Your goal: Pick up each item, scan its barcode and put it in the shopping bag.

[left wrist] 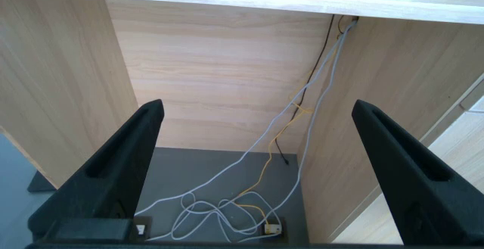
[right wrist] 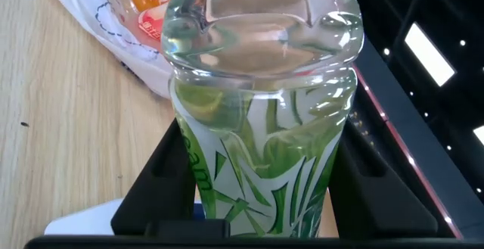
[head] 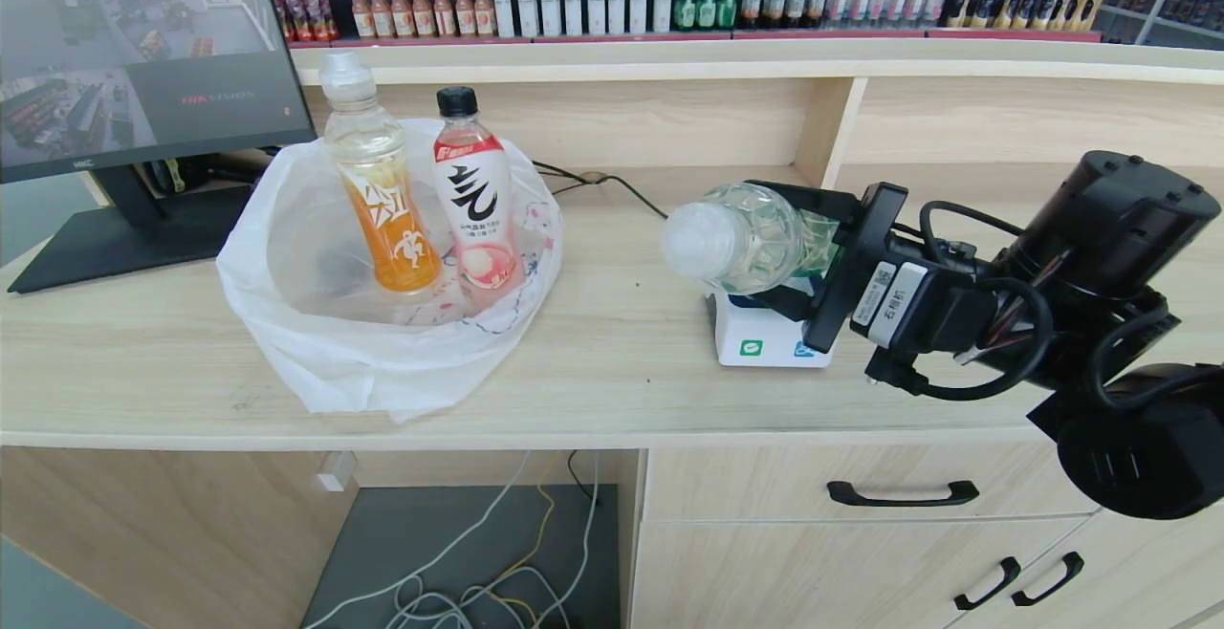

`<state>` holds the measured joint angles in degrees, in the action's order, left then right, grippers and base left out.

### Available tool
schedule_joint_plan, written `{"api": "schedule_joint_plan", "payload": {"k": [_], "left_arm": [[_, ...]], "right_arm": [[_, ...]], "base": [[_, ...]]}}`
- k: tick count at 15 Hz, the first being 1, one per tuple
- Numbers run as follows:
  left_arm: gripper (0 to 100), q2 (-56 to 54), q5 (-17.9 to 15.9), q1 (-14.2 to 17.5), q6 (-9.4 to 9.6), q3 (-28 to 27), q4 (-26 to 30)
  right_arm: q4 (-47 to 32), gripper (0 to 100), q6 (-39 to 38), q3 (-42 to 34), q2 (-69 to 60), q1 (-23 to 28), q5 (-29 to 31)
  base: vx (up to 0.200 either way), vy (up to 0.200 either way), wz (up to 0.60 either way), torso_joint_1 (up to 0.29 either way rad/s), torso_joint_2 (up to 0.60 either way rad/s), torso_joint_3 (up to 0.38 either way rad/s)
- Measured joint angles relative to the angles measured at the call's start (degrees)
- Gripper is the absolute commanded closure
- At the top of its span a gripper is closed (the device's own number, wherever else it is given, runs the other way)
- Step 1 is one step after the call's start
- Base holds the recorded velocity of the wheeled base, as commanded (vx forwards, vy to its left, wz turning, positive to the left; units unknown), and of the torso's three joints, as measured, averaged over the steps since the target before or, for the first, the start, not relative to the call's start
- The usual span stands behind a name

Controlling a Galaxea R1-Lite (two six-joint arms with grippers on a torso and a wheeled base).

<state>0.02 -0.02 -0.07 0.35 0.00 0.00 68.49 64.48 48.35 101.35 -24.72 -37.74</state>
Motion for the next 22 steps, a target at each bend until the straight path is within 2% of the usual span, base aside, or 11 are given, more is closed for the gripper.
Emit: {"api": "schedule_joint_plan", "payload": {"k": [13, 17, 22], "left_arm": [[0, 0.00, 0.00, 0.00, 0.00, 0.00, 0.00], [0, 0.00, 0.00, -0.04, 0.00, 0.00, 0.00], [0, 0.00, 0.00, 0.00, -0.02, 0.00, 0.00]], "right_arm": [[0.11, 100, 0.11, -0.39, 0.00, -1.27, 1.32], [0.05, 100, -1.58, 0.52, -0.20, -1.79, 3.72], [0.13, 100, -7.06, 6.01, -0.30, -4.05, 8.19]], "base": [[0.000, 0.000, 0.00, 0.000, 0.00, 0.000], [0.000, 0.000, 0.00, 0.000, 0.00, 0.000], [0.000, 0.000, 0.00, 0.000, 0.00, 0.000]]}}
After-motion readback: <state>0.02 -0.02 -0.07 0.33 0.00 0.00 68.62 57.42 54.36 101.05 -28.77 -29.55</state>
